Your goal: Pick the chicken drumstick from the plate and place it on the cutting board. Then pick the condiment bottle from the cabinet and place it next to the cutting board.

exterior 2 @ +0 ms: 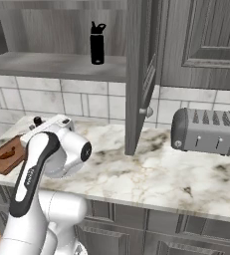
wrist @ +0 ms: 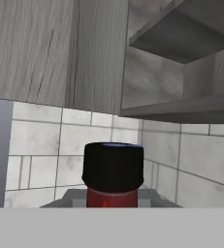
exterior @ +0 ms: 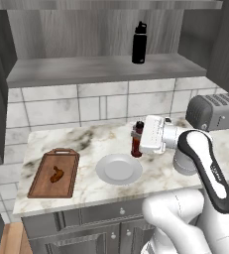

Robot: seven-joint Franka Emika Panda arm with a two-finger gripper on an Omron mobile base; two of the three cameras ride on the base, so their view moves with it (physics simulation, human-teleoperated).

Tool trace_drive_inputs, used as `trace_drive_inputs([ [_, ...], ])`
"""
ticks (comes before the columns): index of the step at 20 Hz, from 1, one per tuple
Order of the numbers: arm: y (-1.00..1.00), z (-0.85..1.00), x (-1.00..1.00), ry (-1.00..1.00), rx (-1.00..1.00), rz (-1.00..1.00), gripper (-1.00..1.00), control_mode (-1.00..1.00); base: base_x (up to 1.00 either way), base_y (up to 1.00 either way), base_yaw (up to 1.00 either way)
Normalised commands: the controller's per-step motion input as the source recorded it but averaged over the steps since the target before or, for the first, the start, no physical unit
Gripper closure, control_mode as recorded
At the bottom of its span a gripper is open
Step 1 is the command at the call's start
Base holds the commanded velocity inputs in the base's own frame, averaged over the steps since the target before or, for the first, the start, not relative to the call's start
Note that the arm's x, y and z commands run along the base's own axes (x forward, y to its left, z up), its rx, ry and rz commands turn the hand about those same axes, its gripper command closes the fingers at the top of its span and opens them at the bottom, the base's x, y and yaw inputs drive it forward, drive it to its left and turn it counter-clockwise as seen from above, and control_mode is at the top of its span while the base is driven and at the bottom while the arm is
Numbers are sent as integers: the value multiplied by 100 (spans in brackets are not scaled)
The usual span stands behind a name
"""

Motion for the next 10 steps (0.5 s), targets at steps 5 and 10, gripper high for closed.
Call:
trace_drive_inputs([
  [5, -9, -24, 0, -6, 0, 2, 100, -100, 0, 0, 0],
  [10, -13, -23, 4, -5, -1, 1, 100, -100, 0, 0, 0],
])
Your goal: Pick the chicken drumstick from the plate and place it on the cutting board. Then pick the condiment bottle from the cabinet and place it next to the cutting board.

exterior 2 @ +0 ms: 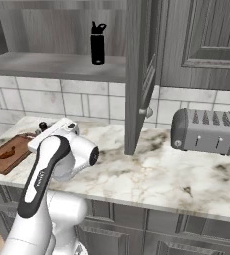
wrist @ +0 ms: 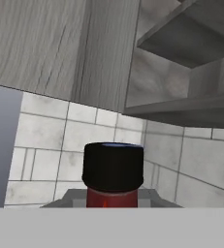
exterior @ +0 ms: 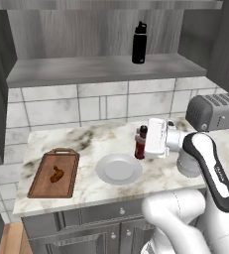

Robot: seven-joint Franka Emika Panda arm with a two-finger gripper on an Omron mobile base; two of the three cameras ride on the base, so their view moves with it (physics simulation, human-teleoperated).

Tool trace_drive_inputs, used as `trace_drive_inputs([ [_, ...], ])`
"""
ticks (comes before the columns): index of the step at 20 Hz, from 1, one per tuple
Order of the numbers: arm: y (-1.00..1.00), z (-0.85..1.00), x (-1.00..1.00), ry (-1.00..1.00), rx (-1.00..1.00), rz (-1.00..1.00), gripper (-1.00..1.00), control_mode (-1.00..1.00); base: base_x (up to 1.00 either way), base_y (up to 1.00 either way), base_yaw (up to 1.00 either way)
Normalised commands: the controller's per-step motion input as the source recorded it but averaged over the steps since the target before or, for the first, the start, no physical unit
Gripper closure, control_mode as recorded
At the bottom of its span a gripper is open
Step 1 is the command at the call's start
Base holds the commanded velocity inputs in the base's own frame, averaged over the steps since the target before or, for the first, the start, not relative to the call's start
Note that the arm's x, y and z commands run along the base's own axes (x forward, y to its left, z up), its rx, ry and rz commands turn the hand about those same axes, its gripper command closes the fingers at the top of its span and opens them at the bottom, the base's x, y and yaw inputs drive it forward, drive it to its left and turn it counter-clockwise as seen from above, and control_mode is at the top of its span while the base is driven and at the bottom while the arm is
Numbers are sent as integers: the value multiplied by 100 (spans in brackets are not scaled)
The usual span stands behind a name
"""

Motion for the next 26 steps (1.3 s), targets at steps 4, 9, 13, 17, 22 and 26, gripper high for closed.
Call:
trace_drive_inputs([
  [4, -13, -29, 3, -7, -1, 0, 100, -100, 0, 0, 0],
  [9, -11, -34, 2, -6, -1, 0, 100, -100, 0, 0, 0],
  [13, -7, -34, 0, -1, -4, 0, 100, -100, 0, 0, 0],
  [17, -1, -36, 0, 0, -5, 0, 100, -100, 0, 0, 0],
  [22, 0, -36, 0, 0, -4, 0, 100, -100, 0, 0, 0],
  [26, -2, -29, 0, -2, -1, 0, 100, -100, 0, 0, 0],
])
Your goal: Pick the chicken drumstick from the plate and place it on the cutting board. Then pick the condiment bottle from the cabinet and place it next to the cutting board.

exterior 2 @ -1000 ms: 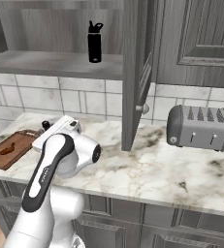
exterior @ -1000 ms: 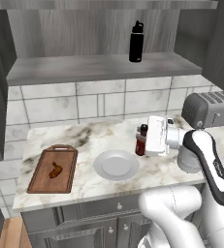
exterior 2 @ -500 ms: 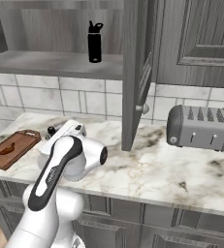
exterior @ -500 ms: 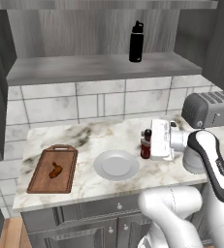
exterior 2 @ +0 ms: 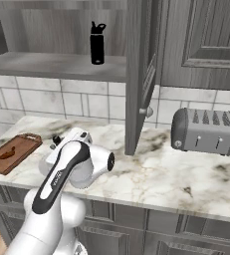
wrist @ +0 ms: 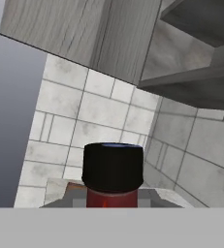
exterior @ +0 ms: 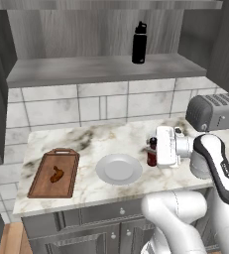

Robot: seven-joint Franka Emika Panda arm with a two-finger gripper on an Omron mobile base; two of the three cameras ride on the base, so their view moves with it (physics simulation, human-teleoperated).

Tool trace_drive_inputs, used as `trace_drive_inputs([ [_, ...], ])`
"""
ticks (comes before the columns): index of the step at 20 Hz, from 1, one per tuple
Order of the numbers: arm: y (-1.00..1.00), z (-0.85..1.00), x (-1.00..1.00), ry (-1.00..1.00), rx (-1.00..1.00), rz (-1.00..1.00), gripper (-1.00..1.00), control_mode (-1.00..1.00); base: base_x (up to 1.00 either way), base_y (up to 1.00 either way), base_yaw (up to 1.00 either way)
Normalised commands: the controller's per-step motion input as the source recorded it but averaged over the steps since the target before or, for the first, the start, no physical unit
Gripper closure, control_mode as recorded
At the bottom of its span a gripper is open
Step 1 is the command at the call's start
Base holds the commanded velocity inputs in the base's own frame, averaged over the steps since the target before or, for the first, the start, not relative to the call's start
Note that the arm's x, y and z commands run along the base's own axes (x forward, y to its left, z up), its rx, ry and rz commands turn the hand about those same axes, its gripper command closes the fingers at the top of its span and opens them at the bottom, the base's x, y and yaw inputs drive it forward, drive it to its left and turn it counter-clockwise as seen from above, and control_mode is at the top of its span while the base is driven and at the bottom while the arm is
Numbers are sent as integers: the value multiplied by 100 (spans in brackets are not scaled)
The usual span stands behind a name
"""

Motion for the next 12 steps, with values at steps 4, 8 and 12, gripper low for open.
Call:
trace_drive_inputs([
  [4, -8, -22, 4, -6, 0, 0, 100, -100, 0, 0, 0],
  [8, -12, -25, 3, -6, 1, 0, 100, -100, 0, 0, 0],
  [12, -16, -30, 2, -2, 7, 0, 100, -100, 0, 0, 0],
])
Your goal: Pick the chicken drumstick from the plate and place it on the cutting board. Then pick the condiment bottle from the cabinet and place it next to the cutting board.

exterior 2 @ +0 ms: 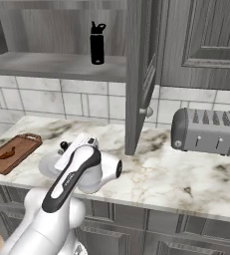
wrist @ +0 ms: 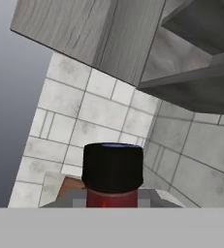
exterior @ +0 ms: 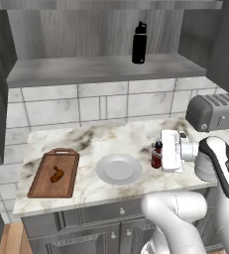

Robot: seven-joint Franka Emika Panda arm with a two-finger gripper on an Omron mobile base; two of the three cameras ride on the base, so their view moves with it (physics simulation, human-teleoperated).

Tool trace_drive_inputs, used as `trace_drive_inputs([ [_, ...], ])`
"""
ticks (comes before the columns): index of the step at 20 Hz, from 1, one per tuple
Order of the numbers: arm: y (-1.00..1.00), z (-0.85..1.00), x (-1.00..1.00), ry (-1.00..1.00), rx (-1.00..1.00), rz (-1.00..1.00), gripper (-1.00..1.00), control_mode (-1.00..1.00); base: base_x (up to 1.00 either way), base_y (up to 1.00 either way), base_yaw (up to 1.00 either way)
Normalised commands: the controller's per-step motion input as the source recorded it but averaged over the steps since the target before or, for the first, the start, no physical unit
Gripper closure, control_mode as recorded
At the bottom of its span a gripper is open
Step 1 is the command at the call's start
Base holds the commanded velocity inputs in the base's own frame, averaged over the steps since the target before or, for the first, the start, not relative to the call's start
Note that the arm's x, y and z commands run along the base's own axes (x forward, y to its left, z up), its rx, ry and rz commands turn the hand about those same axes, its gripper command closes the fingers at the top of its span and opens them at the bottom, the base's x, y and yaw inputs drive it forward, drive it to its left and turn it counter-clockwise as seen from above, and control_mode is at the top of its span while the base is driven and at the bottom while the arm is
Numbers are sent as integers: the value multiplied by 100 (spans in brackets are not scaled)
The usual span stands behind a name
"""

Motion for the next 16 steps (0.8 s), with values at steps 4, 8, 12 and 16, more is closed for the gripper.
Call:
trace_drive_inputs([
  [4, -9, -29, 2, 0, 9, 0, 100, -100, 0, 0, 0],
  [8, 0, -27, 5, 0, 9, 0, 100, -100, 0, 0, 0],
  [12, 0, -15, 15, 0, 10, 1, 100, -100, 0, 0, 0],
  [16, 0, -13, 17, 0, 10, 2, 100, -100, 0, 0, 0],
])
